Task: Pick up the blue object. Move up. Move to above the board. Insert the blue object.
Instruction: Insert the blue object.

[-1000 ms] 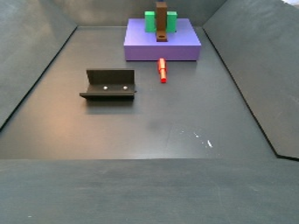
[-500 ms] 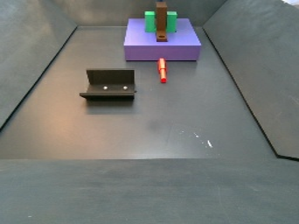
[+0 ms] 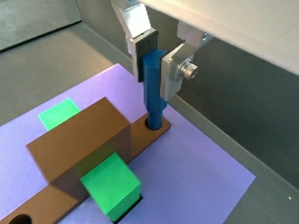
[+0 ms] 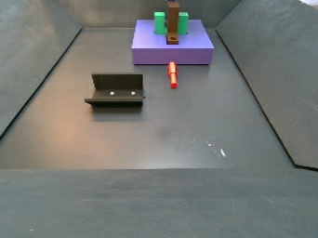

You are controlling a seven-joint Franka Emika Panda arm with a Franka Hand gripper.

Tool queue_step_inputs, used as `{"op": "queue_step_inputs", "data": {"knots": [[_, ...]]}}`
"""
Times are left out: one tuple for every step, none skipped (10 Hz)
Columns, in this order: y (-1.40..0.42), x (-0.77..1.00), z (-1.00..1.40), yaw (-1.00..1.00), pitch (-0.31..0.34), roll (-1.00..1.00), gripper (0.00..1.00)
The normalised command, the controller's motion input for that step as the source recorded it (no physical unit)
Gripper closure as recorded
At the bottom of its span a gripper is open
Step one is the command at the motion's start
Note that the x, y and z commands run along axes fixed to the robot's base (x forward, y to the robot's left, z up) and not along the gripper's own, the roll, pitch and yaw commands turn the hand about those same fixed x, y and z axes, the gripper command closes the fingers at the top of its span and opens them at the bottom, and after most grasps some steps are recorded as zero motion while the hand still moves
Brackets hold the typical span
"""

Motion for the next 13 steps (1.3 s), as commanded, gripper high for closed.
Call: {"op": "queue_step_inputs", "data": {"knots": [[-0.13, 0.14, -0.18, 0.00, 0.000, 0.35, 1.00], [0.00, 0.13, -0.21, 0.00, 0.000, 0.36, 1.00], [0.00, 0.14, -0.27, 0.00, 0.000, 0.32, 1.00], [0.00, 0.00, -0.37, 0.00, 0.000, 0.26, 1.00], [-0.05, 0.00, -0.37, 0.03, 0.000, 0.27, 1.00], [-0.17, 0.00, -0.41, 0.00, 0.000, 0.23, 1.00], [-0.15, 0.00, -0.47, 0.00, 0.000, 0.13, 1.00], [-0.10, 0.09, -0.51, 0.00, 0.010, 0.01, 1.00], [-0.18, 0.24, -0.34, 0.00, 0.087, -0.07, 1.00], [-0.10, 0.34, -0.31, 0.00, 0.084, -0.05, 1.00], [0.00, 0.39, -0.25, 0.00, 0.089, -0.04, 1.00], [0.02, 0.17, -0.35, 0.00, 0.040, -0.04, 1.00], [0.04, 0.00, -0.49, 0.00, 0.000, 0.00, 1.00]]}}
